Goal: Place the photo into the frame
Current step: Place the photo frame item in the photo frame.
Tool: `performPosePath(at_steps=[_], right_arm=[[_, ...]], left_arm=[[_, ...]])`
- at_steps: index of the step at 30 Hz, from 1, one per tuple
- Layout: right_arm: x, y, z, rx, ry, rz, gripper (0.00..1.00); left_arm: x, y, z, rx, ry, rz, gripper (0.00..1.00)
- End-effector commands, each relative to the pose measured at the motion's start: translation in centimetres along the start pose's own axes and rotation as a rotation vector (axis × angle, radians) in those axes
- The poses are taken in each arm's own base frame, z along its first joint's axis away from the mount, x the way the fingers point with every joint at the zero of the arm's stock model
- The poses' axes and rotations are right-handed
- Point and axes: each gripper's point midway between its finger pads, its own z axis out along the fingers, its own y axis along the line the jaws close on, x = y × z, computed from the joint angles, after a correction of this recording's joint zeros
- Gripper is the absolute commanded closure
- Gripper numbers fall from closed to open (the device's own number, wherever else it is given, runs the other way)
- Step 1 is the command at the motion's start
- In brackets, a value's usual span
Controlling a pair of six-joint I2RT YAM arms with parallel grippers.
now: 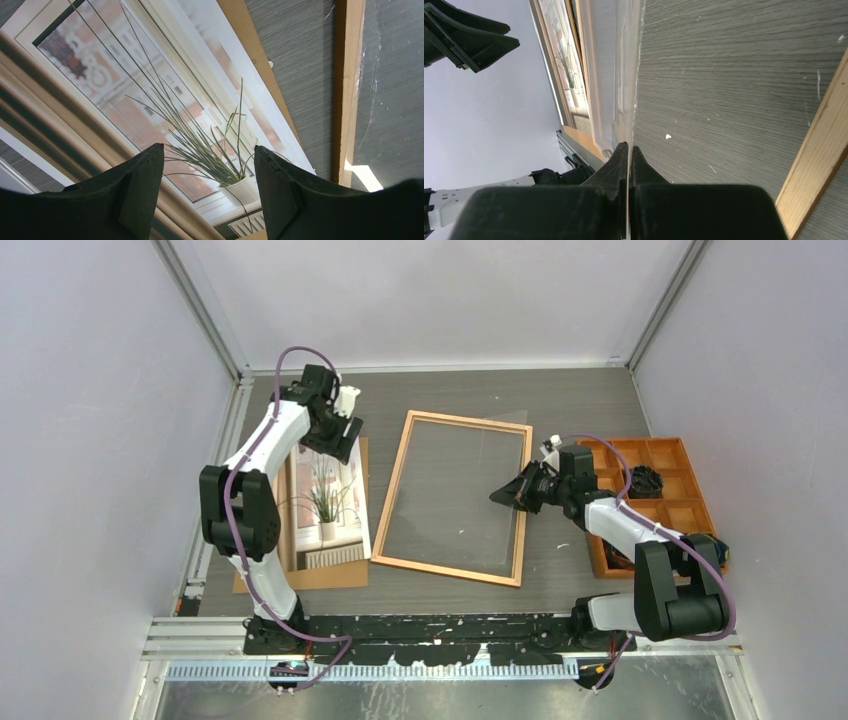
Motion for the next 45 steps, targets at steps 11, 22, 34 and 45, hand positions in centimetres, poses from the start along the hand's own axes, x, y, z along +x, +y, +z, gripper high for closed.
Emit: performPosePath(at_steps=[11,22,34,45], right_arm=[[-0.4,0.4,-0.8,-0.013,-0.058,-0.020,0.99],[-1.8,2.8,-0.7,-0.100,-0.077,-0.087,0.99],[-2.0,4.9,-1.3,-0.174,-0.077,-0.164,0.99],[-2.0,6.1,-1.5,-0.208,-0.068,-0.199,0.99]], left_arm=[[-1.2,-0.2,-1.6,-0.017,-0.070,0.030,0.32],[-1.1,-0.1,-1.4,-0.022,-0.065,0.037,0.32],[-1.1,-0.5,-1.0,-0.012,-0.056,0.040,0.32],[-0.9,-0.4,-0.2,-0.010,-0.035,0.040,0.32]])
